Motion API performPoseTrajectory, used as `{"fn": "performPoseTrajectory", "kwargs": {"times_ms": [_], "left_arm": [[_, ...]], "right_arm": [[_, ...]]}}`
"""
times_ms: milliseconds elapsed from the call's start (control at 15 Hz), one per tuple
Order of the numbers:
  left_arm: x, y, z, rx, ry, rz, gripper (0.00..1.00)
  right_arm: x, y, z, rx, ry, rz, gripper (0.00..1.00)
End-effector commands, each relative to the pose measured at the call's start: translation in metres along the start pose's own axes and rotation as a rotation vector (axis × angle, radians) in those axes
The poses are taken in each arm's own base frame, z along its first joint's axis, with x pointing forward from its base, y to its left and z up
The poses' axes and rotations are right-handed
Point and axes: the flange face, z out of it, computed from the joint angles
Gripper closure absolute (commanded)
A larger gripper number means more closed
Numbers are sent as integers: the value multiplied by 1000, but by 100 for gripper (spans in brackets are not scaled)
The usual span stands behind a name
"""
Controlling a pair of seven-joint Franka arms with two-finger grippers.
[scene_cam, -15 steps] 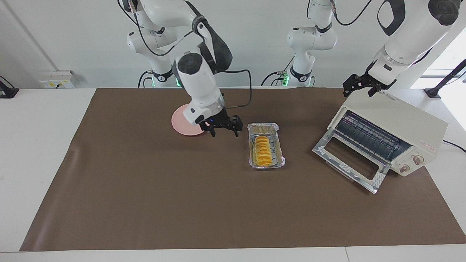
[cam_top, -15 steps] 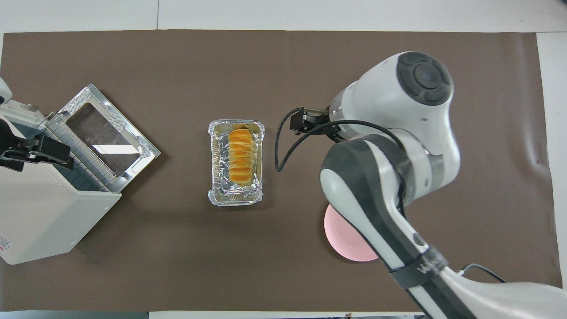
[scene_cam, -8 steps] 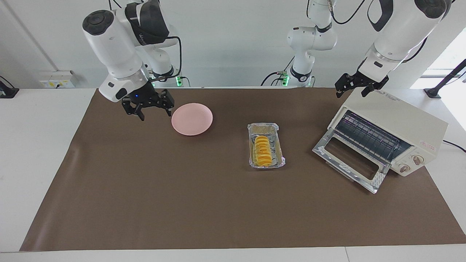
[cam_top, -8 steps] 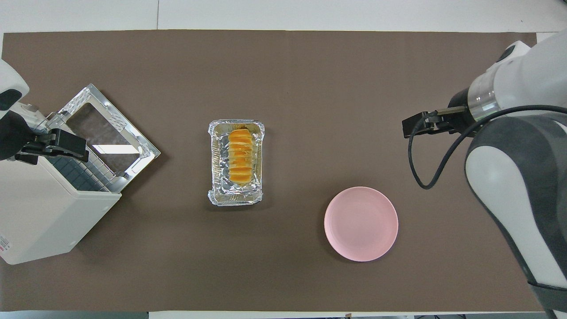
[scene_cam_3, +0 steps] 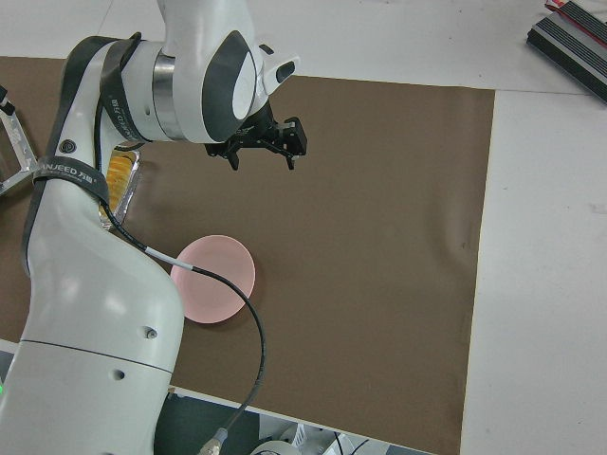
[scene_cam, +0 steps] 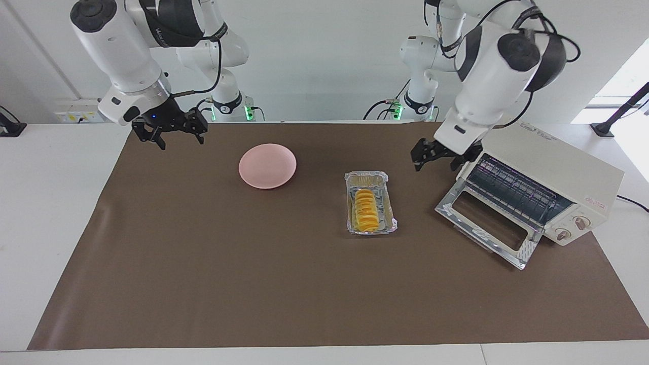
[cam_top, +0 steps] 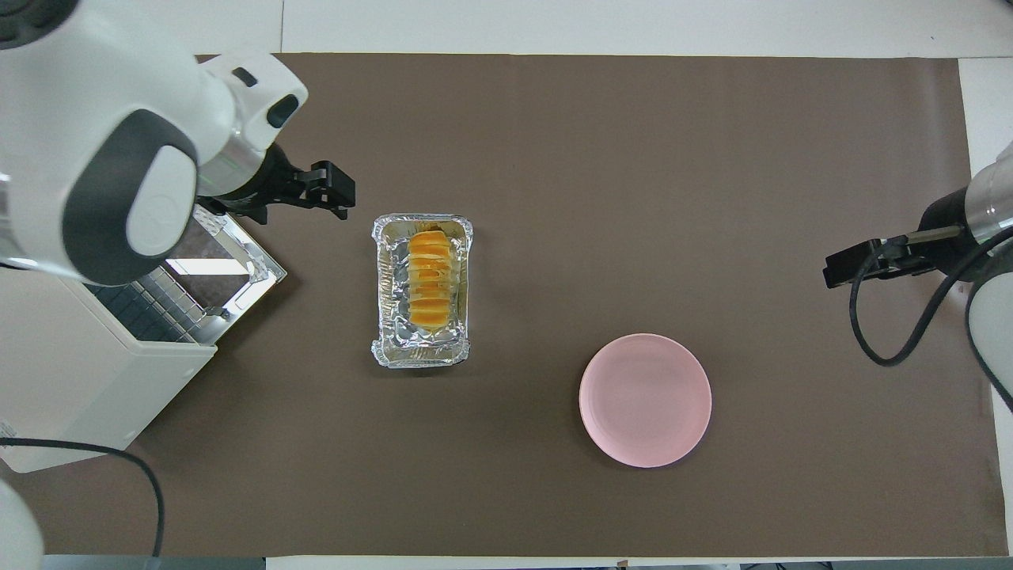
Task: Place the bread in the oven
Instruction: 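Reach the left gripper down to the foil tray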
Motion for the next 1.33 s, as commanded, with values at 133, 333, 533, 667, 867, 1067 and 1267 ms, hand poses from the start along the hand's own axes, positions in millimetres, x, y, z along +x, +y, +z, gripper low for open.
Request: {"fn": "performPoseTrajectory", "kwargs": {"times_ms": [133, 333, 533, 667, 867, 1067, 1267], "left_arm": [[18, 73, 66, -12, 56, -36, 0], [11, 116, 144, 25, 8, -41, 0], [-13, 125, 176, 64, -47, -92, 0], [-31, 126, 187, 75, -60, -108, 0], [-46, 141, 194, 74, -53, -85, 0], [-55, 151, 195, 71, -52, -69, 0], [-65, 143, 204, 77, -66, -73, 8]], "right_arm": [[-2, 9, 3, -21, 18, -19, 0], [7, 13, -8, -21, 55, -14, 0], [5, 12, -9, -19, 38, -13, 0], [4, 9, -4, -19, 23, -9, 0], [6, 13, -7, -24, 35, -2, 0], [13, 16, -21, -36, 44, 0, 0], [10, 16, -29, -33, 35, 0, 0]]}}
